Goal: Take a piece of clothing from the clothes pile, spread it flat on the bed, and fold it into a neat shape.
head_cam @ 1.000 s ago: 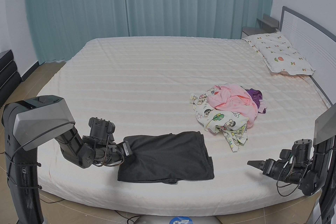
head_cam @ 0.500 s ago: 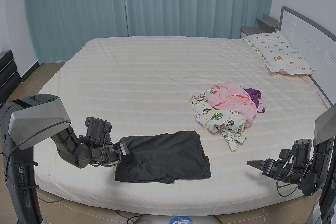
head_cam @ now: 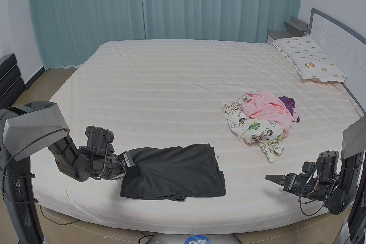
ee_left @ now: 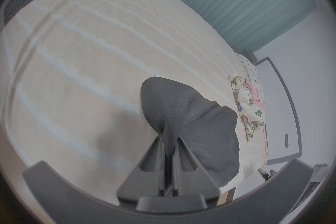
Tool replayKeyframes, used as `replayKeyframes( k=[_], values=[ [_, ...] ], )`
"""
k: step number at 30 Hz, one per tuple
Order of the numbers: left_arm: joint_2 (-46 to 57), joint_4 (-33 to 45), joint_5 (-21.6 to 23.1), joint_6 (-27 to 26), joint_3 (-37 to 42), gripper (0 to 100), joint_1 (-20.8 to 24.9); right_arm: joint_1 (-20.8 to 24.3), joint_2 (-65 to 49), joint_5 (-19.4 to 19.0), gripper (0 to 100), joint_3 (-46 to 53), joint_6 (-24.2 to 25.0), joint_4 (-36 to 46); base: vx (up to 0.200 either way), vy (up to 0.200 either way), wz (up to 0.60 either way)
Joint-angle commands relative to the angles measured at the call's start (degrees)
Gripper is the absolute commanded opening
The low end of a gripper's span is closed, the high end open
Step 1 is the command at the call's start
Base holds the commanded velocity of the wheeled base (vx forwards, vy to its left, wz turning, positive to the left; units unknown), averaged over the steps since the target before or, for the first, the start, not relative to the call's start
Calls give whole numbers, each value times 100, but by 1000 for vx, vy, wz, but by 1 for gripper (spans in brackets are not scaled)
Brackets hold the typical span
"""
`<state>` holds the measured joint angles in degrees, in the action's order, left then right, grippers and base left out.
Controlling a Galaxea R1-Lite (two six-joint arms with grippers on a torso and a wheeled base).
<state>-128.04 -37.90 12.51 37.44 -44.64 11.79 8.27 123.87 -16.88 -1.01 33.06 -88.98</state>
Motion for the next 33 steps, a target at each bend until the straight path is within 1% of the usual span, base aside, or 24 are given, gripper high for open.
replayKeyframes(
  k=[1, 8, 9, 11, 17, 21, 25, 33],
  values=[
    [16, 11, 6, 0, 26, 0, -107, 105, -29, 1, 100, 75, 7, -102, 0, 200, 0],
    [-37, 11, 112, -8, 17, 0, -168, 193, 15, 1, 100, -101, 95, -102, 0, 200, 0],
    [-37, 11, 120, -8, 17, 0, -168, 281, 15, 10, 100, -162, 192, -102, 0, 200, 0],
    [-37, 20, 120, -8, 17, 0, -177, 316, 15, 10, 100, -198, 236, -102, 0, 200, 0],
    [-55, 20, 120, -8, 17, 0, -177, 650, 94, 273, 100, -338, 271, -102, 0, 200, 0],
    [-63, 20, 120, -8, -1, 0, -168, 826, 102, 300, 100, -409, 297, -102, 0, 200, 0],
    [-81, 20, 129, -8, -18, 0, -159, 1019, 94, 309, 100, -435, 482, -102, 0, 200, 0],
    [-160, 2, 129, 0, 26, 0, -63, 1151, 225, 317, 100, -655, 500, -102, 0, 0, 0]
  ],
)
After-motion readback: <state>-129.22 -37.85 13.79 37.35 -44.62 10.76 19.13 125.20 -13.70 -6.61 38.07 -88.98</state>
